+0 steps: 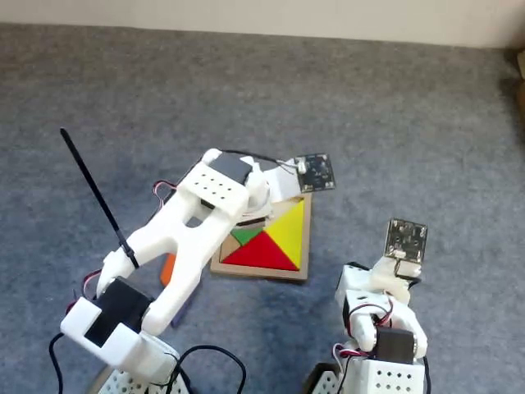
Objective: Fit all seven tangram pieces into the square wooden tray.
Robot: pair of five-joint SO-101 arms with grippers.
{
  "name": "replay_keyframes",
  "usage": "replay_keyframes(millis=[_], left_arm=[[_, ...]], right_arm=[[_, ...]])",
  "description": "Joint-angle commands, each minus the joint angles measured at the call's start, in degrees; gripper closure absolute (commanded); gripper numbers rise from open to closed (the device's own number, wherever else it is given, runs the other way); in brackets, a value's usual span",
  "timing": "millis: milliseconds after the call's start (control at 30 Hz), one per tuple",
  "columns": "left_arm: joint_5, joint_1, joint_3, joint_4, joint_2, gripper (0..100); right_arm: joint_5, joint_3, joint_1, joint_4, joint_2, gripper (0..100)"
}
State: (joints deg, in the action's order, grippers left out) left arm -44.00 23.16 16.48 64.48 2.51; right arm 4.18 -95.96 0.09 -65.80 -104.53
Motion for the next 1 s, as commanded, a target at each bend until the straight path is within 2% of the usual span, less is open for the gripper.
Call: replay_keyframes(millis=[0,233,367,733,833,967], left_arm=[[-1.85,-0.57,-1.27,-1.49,-2.24,95],[-1.49,-0.57,-3.21,-4.04,2.15,82],[-1.67,-1.01,-7.78,-3.52,8.31,82],[-1.49,-2.95,-22.64,9.32,11.03,82],[-1.05,-4.88,-24.75,9.67,11.3,82],[3.69,-6.55,-24.13,8.0,12.0,83]], right_arm=[[-0.35,-5.67,0.66,1.1,-0.66,99.2],[-0.35,-5.67,0.66,1.1,-0.66,99.2],[-0.35,-5.67,0.66,1.1,-0.66,99.2],[-0.53,-5.67,0.66,1.1,-0.66,99.2],[-0.53,-5.67,0.66,1.1,-0.66,99.2],[-0.53,-5.67,0.66,1.1,-0.66,99.2]])
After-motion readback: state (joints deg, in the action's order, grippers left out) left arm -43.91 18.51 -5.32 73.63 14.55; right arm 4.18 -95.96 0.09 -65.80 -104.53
